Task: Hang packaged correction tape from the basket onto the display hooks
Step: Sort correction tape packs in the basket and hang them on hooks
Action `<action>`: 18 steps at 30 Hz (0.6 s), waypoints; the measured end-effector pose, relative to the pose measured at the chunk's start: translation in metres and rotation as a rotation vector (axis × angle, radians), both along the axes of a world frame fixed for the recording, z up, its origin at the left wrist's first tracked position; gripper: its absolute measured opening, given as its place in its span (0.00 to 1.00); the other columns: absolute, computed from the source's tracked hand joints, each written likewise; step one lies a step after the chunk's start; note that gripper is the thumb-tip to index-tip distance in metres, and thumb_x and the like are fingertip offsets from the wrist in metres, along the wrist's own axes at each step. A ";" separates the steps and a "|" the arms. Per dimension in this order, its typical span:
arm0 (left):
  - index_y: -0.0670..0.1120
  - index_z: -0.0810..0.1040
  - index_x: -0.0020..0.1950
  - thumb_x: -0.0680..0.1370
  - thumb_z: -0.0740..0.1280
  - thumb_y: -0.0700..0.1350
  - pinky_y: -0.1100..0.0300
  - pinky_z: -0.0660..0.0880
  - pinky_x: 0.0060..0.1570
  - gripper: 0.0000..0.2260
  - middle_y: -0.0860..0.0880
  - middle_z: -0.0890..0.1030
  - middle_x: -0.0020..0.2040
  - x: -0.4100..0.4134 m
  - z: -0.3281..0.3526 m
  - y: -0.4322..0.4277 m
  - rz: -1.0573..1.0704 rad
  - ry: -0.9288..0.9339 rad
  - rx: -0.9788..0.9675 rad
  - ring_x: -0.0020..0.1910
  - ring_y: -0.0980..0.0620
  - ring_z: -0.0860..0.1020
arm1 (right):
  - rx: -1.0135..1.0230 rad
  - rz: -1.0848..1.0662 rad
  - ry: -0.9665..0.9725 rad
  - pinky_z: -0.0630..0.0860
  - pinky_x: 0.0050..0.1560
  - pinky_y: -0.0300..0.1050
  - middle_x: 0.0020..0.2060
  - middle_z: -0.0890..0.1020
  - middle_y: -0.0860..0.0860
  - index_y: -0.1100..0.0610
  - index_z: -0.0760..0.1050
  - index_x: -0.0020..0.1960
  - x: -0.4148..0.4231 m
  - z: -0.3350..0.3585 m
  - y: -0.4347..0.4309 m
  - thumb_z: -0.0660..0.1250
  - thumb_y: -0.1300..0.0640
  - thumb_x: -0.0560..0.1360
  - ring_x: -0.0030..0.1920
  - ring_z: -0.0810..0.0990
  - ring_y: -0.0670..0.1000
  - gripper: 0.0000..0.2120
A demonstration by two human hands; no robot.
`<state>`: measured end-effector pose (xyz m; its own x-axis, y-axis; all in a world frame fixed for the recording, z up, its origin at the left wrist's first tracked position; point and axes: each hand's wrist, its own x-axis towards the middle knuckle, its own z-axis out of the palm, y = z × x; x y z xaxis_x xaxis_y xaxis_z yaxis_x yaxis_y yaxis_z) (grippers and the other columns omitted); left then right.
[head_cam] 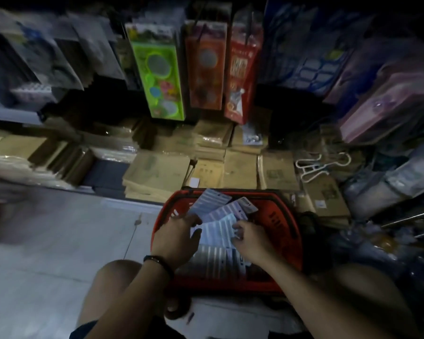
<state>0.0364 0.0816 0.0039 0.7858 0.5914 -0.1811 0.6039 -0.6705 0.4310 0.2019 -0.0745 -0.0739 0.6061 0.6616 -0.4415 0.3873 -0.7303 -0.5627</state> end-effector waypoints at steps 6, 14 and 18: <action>0.57 0.80 0.65 0.82 0.68 0.53 0.60 0.79 0.54 0.12 0.57 0.83 0.62 0.004 -0.047 0.007 -0.035 0.096 -0.089 0.61 0.57 0.81 | -0.059 -0.229 0.020 0.77 0.52 0.44 0.57 0.84 0.51 0.55 0.80 0.61 0.011 -0.068 0.011 0.75 0.57 0.74 0.57 0.83 0.54 0.16; 0.58 0.79 0.65 0.82 0.67 0.54 0.51 0.83 0.57 0.12 0.56 0.84 0.63 0.019 -0.067 0.014 -0.042 0.145 -0.139 0.61 0.54 0.82 | -0.106 -0.303 0.014 0.76 0.64 0.52 0.65 0.79 0.58 0.59 0.72 0.70 0.010 -0.108 0.021 0.76 0.53 0.73 0.67 0.78 0.60 0.29; 0.58 0.79 0.64 0.82 0.67 0.54 0.51 0.83 0.56 0.11 0.56 0.84 0.62 0.021 -0.071 0.011 -0.046 0.150 -0.145 0.60 0.54 0.83 | -0.055 -0.334 -0.007 0.75 0.61 0.50 0.61 0.80 0.57 0.59 0.75 0.66 0.008 -0.111 0.024 0.78 0.54 0.70 0.62 0.79 0.59 0.27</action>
<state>0.0571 0.0926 -0.0675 0.7690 0.5151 -0.3786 0.6390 -0.6362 0.4324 0.2101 -0.0502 -0.1852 0.7884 0.4012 -0.4662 0.1249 -0.8466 -0.5173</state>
